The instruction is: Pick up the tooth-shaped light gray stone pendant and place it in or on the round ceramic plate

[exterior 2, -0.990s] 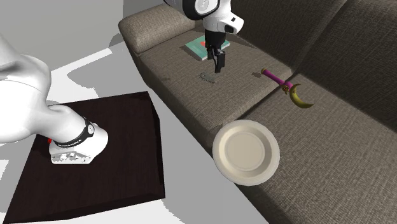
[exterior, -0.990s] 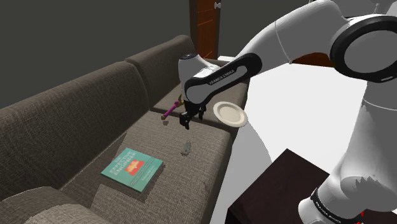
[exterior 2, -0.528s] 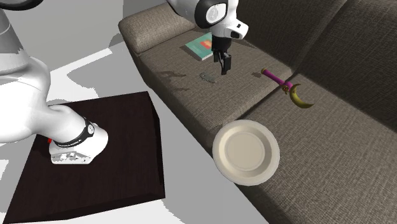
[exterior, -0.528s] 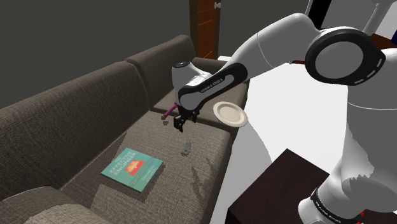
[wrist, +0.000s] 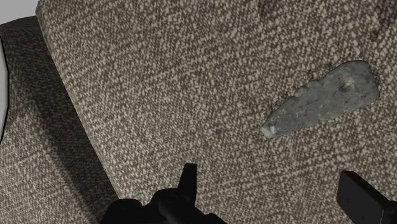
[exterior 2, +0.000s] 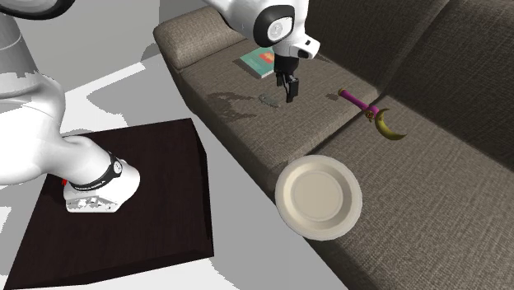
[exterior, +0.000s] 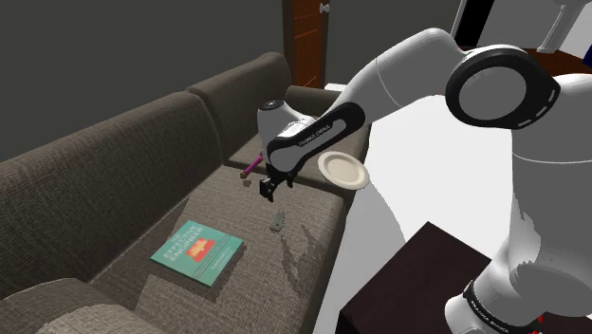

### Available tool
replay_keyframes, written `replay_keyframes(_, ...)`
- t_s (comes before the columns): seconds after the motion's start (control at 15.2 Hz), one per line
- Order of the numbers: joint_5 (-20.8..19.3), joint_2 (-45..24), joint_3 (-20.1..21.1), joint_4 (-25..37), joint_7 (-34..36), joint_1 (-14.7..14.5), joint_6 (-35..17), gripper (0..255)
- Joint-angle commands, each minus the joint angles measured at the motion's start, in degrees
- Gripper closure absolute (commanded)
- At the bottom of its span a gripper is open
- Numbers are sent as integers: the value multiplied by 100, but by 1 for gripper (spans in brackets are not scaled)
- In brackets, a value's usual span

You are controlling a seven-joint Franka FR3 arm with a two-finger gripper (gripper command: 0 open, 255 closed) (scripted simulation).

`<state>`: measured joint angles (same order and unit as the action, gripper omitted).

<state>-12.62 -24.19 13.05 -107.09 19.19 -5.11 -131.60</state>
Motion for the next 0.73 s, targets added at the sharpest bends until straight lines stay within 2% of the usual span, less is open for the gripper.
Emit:
replay_keyframes(0.0,-1,-1,0,-1,0,0,-3,0)
replay_keyframes(0.13,0,-1,0,-1,0,0,-2,0)
replay_keyframes(0.2,0,-1,0,-1,0,0,-2,255)
replay_keyframes(0.66,0,-1,0,-1,0,0,-2,255)
